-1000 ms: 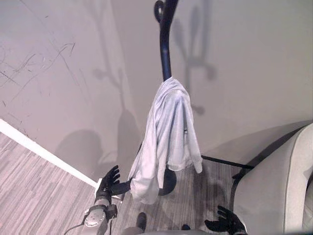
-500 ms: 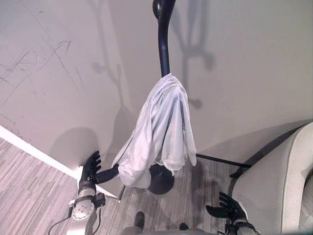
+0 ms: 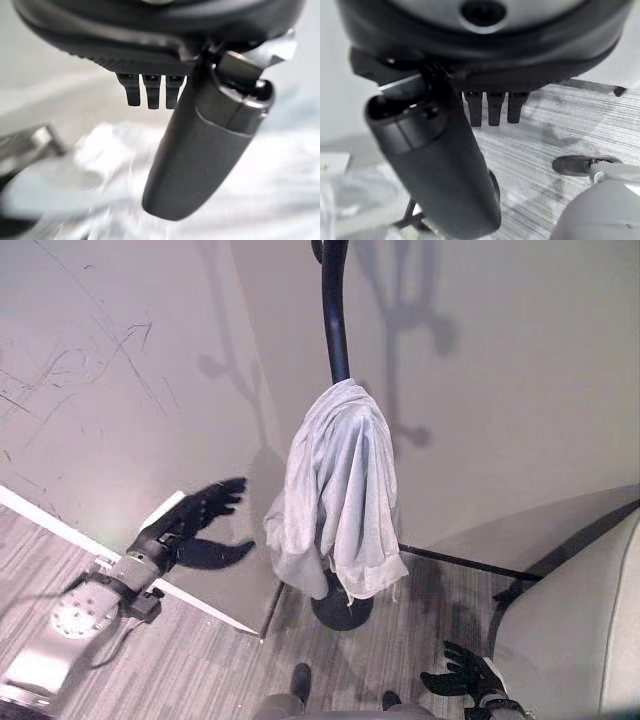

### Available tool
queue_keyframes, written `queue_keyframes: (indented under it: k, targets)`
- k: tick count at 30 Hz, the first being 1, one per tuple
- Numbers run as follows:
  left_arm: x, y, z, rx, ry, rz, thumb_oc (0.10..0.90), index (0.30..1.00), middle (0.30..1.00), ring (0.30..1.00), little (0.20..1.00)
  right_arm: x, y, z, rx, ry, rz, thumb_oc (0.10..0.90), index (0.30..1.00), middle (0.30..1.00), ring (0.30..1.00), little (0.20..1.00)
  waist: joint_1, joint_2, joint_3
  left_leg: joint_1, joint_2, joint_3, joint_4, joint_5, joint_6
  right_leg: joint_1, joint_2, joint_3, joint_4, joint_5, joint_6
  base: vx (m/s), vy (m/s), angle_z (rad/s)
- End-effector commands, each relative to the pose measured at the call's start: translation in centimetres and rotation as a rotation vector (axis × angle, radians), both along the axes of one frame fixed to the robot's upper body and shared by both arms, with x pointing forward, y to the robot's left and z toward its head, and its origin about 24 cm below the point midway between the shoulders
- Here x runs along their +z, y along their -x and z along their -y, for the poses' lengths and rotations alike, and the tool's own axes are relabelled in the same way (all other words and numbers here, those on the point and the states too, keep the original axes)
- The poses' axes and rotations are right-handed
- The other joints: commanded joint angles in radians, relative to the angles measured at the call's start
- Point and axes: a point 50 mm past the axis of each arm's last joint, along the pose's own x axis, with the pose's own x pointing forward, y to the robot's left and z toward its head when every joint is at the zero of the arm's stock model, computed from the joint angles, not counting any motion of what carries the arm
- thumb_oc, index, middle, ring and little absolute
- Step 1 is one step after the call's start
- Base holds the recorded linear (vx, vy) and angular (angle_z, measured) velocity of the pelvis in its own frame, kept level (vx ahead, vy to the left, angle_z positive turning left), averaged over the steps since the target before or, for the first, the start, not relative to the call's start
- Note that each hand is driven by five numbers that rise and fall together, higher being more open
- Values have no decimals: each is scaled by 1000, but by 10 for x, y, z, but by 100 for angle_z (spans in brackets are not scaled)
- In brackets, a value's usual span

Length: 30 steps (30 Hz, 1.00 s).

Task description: Hang the clothes on the sofa on the clothes rack.

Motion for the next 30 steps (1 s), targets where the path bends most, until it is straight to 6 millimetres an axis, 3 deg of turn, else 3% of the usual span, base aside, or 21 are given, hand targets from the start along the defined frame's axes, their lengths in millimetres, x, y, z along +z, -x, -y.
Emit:
queue_keyframes:
  k: [1, 5, 8, 9, 11, 12, 13, 15, 17, 18, 19, 24, 28, 30]
  targets:
    - [45, -12, 0, -53, -44, 194, 800, 900, 900, 900, 900, 12, -25, 6, 78, 30, 90, 800, 900, 900, 900, 900, 23, -40, -25, 65, 104, 89, 9, -117, -45, -45, -74, -29, 4, 83, 37, 0, 0, 0]
    - [36, -2, -7, -50, -140, 182, 800, 900, 900, 900, 900, 10, -18, 7, 68, 19, 73, 800, 900, 900, 900, 900, 31, -40, -23, 62, 104, 91, 9, -116, -46, -47, -75, -35, 4, 84, 39, 0, 0, 0]
    - [-4, 17, -22, 98, -153, 116, 800, 900, 900, 900, 900, 8, -13, 11, 51, 23, 49, 800, 900, 900, 900, 900, 40, -48, -19, 60, 103, 92, 9, -119, -44, -49, -78, -42, 4, 83, 38, 4, 7, -2]
    - [-4, 17, -22, 99, -153, 117, 800, 900, 900, 900, 900, 8, -13, 11, 52, 25, 49, 800, 900, 900, 900, 900, 38, -47, -19, 61, 103, 92, 9, -119, -44, -49, -78, -42, 4, 83, 38, 0, 0, 0]
    - [-35, 32, -25, 211, -123, 58, 800, 900, 900, 900, 900, 8, -12, 16, 35, 37, 36, 800, 900, 900, 900, 900, 45, -52, -12, 59, 103, 90, 9, -124, -40, -50, -78, -45, 4, 81, 38, 0, 0, 0]
    - [-66, 49, -30, 319, -139, -21, 800, 900, 900, 900, 900, 6, -8, 19, 9, 44, 17, 800, 900, 900, 900, 900, 53, -58, -7, 57, 102, 90, 9, -127, -37, -50, -79, -50, 4, 79, 37, -9, 19, 5]
    - [-67, 48, -29, 319, -138, -20, 800, 900, 900, 900, 900, 6, -8, 20, 10, 46, 17, 800, 900, 900, 900, 900, 51, -56, -6, 58, 102, 90, 9, -127, -37, -49, -79, -51, 4, 79, 37, 0, 0, 0]
    - [-99, 68, -29, 415, -161, -119, 800, 900, 900, 900, 900, 5, -5, 22, -8, 50, -2, 800, 900, 900, 900, 900, 59, -62, -3, 55, 101, 90, 9, -131, -33, -49, -80, -55, 4, 76, 36, 0, 5, 4]
    - [-136, 84, -19, 560, -44, -240, 800, 900, 900, 900, 900, 2, -3, 23, -17, 61, -29, 800, 900, 900, 900, 900, 68, -67, 0, 51, 100, 85, 9, -129, -34, -46, -81, -68, 4, 74, 35, 0, 0, 0]
    - [-137, 84, -19, 560, -43, -239, 800, 900, 900, 900, 900, 3, -3, 23, -17, 62, -28, 800, 900, 900, 900, 900, 66, -66, 1, 51, 100, 83, 9, -128, -34, -45, -81, -70, 4, 74, 35, 0, 0, 0]
    - [-157, 88, -16, 602, -83, -289, 800, 900, 900, 900, 900, 0, -2, 23, -38, 61, -40, 800, 900, 900, 900, 900, 71, -74, 0, 46, 101, 78, 9, -126, -37, -44, -80, -79, 4, 70, 33, -4, -6, 8]
    - [-203, 83, -3, 771, -32, -419, 800, 900, 900, 900, 900, -6, -3, 12, -77, 42, -49, 800, 900, 900, 900, 900, 72, -89, -5, 37, 101, 68, 9, -119, -45, -43, -81, -97, 4, 65, 31, -4, -8, 28]
    - [-227, 83, 1, 920, -12, -517, 800, 900, 900, 900, 900, -10, -10, -2, -124, 8, -31, 800, 900, 900, 900, 900, 69, -107, -18, 40, 102, 73, 9, -119, -50, -40, -83, -97, 4, 64, 30, 5, -8, 6]
    - [-229, 79, 4, 964, 30, -517, 800, 900, 900, 900, 900, -12, -12, -8, -139, -7, -25, 800, 900, 900, 900, 900, 66, -113, -23, 42, 103, 74, 9, -119, -51, -39, -84, -96, 4, 65, 28, 0, 0, 0]
